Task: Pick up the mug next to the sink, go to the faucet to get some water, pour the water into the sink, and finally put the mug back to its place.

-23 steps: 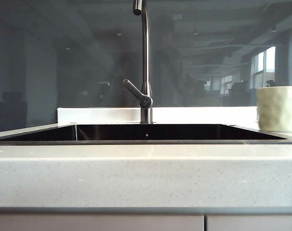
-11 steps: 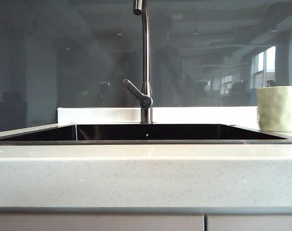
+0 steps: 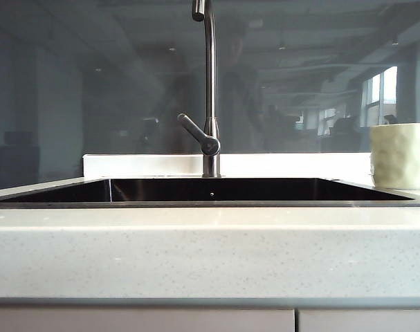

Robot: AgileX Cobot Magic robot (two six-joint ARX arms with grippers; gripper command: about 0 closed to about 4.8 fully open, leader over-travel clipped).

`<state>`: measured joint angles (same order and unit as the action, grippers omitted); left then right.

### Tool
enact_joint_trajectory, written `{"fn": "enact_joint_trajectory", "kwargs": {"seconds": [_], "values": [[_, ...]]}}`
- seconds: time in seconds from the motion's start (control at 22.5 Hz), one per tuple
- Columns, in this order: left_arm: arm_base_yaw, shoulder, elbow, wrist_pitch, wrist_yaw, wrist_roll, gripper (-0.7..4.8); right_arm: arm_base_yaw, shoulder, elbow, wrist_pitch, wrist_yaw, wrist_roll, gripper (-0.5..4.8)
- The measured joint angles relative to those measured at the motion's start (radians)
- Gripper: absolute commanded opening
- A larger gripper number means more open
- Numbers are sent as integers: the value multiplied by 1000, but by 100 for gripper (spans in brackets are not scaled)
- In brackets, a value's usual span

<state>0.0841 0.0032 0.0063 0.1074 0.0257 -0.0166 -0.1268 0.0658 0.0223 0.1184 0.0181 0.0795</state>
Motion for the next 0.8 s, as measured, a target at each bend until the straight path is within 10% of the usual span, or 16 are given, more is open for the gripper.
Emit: {"fn": "enact_joint_trajectory", "kwargs": {"seconds": [0.8], "values": [[0,0,0,-7,0,0,-5,-115,1274,346,724,-167,-212,225]]}}
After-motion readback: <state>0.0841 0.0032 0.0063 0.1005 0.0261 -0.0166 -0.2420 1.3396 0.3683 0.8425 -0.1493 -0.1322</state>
